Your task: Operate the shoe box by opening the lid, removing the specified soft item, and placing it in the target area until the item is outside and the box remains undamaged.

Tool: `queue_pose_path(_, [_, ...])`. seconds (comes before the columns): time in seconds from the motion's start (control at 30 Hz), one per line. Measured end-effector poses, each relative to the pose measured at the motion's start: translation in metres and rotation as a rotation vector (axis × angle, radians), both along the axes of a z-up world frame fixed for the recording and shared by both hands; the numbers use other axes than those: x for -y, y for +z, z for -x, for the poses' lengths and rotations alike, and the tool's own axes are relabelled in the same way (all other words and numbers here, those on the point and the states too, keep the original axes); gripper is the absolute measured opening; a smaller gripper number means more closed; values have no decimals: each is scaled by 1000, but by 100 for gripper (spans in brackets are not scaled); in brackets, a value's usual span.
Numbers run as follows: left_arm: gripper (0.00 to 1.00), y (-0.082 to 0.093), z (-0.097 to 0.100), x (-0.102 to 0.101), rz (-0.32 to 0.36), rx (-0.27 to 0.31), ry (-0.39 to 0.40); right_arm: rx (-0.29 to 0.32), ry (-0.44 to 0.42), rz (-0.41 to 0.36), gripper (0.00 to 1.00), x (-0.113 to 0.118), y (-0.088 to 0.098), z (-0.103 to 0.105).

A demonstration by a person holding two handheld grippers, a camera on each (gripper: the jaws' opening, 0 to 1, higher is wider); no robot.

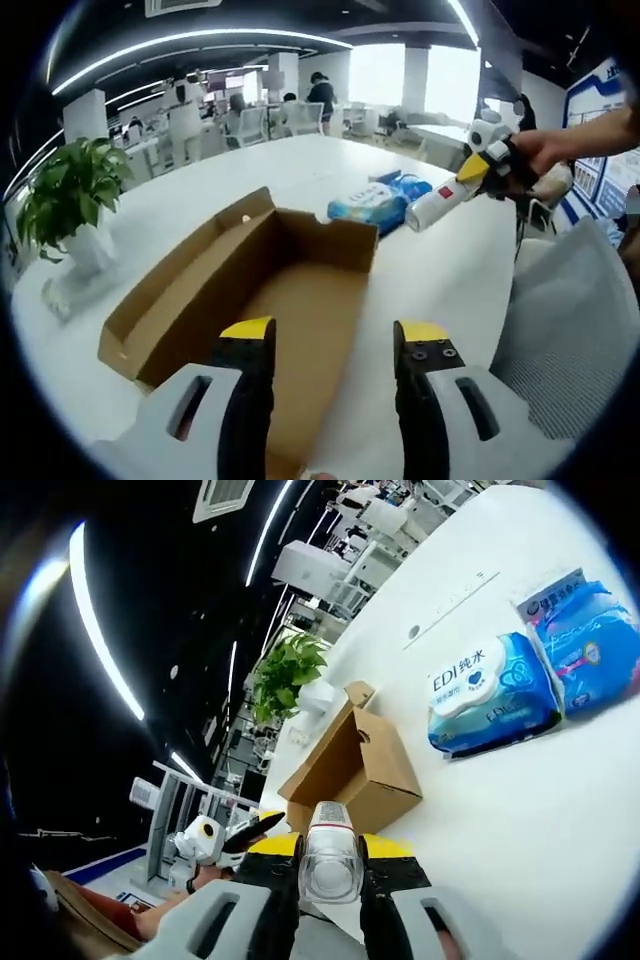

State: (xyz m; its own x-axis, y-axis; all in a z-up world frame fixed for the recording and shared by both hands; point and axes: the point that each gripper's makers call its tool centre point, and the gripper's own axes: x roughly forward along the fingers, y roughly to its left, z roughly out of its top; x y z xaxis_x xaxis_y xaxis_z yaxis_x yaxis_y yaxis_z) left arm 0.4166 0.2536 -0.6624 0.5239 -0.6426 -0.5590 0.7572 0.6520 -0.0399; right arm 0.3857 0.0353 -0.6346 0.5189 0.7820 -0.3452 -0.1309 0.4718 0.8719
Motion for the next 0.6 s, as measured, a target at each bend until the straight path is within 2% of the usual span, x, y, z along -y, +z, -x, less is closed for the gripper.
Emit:
queue_pose_path(0.2, [47,5,8,9,19,-5,20,16,-13,41,17,26,4,-17])
queue_pose_path(0.43, [47,4,14,12,32,-25,41,37,-25,107,17,59,9,-49])
queue_pose_path(0.6, [47,3,17,10,32,-32,55,39,-47,123,17,77,12,-73])
